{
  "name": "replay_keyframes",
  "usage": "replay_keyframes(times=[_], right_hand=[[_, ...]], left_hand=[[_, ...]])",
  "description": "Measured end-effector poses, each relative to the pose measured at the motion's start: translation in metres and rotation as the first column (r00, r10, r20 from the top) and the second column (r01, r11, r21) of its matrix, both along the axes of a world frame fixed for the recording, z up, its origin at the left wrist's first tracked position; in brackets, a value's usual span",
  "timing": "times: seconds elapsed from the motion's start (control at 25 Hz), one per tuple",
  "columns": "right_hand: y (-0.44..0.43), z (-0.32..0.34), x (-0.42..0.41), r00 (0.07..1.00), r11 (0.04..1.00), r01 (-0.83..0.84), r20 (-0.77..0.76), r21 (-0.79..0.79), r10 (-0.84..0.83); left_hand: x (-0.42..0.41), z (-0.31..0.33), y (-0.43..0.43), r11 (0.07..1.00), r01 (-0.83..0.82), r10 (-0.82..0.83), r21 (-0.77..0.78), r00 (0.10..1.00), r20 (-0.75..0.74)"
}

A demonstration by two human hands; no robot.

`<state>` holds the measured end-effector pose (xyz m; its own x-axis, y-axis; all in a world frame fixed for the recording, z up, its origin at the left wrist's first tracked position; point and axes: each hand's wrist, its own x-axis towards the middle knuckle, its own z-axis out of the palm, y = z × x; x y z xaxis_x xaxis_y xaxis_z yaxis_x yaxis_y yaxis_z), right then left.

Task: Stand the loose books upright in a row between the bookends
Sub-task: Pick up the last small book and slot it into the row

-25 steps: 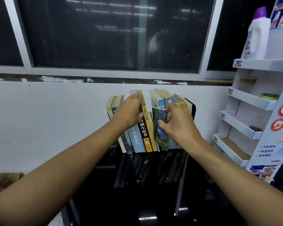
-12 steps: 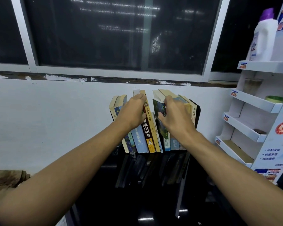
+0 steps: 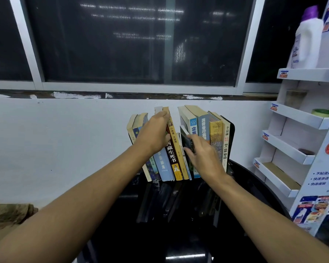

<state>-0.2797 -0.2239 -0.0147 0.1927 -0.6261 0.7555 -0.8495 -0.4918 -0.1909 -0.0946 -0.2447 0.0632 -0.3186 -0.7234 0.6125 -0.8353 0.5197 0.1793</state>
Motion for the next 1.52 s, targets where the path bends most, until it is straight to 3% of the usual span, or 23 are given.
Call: replay_keyframes(times=[0.24,0.44,0.68,1.08,1.52], right_hand=[[-0.002,-0.014,-0.013,0.997,0.997,-0.059,-0.046,0.043,0.061],[0.001,-0.01,-0.022,0.984,0.973,-0.153,-0.067,0.171,0.166],[-0.003,-0.004,-0.022,0.981,0.994,-0.023,-0.187,0.105,0.042],[-0.009,0.005,-0.016,0.978,0.983,0.099,-0.195,0.157,-0.067],[-0.003,0.004,-0.023,0.964,0.988,0.037,-0.265,0.148,0.003]], left_hand=[[-0.001,0.0,0.003,1.0,0.011,-0.011,-0.008,1.0,-0.024],[-0.002,0.003,0.008,1.0,-0.007,0.007,-0.002,1.0,-0.016],[-0.004,0.002,0.004,1.0,-0.016,0.016,-0.006,1.0,-0.014],[-0.005,0.001,0.002,1.0,-0.012,0.013,0.01,1.0,-0.019],[-0.006,-0.007,0.008,0.999,0.039,-0.039,0.0,0.997,-0.073]])
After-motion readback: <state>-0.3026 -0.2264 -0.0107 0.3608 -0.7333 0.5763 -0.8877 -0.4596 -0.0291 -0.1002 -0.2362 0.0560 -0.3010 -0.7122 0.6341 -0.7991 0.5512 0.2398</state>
